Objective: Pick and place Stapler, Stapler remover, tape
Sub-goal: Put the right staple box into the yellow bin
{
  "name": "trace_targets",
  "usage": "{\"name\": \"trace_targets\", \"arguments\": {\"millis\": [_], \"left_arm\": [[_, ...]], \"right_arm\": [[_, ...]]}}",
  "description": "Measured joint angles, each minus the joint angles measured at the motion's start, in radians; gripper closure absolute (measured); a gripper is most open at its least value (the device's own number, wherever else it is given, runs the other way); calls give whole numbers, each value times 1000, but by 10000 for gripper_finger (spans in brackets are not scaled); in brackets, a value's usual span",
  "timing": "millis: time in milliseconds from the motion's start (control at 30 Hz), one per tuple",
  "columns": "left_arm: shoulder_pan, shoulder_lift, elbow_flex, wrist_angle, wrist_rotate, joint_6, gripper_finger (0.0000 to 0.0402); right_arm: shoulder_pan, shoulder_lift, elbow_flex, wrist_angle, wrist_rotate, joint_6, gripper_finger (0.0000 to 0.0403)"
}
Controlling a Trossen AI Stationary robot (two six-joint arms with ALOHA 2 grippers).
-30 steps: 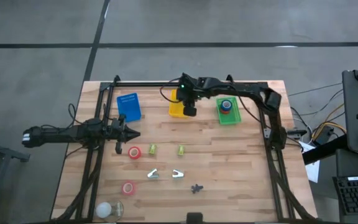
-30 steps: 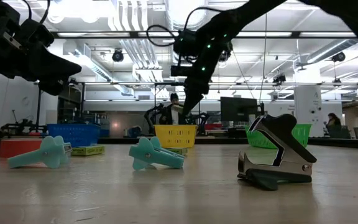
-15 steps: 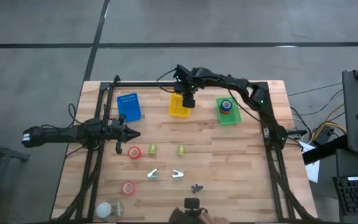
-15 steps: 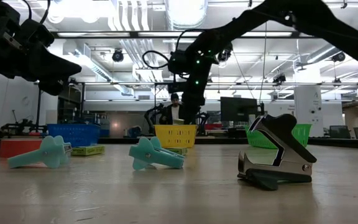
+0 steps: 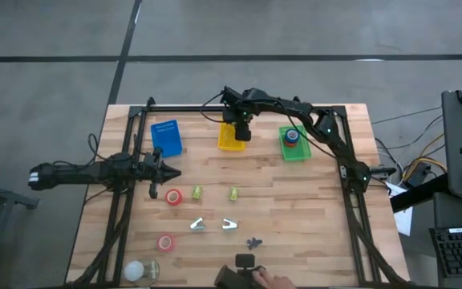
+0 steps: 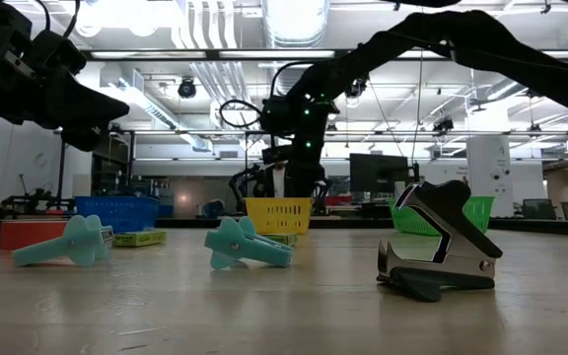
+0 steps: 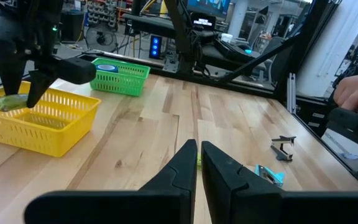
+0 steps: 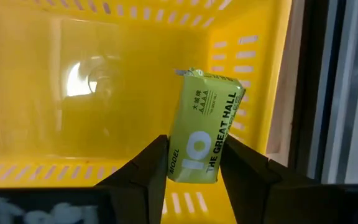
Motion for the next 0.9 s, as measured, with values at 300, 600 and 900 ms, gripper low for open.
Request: {"name": "trace_targets", "arguments": {"millis": [300,600,900], "left_arm": [[0,0,0,0,0,0,376],[0,0,0,0,0,0,376],[0,0,0,0,0,0,376]], "right_arm": [[1,-3,-4,2,0,-5,216],[2,-41,73,-138,-7,47,191],[60,-134,52,-169,-262,107,200]]}}
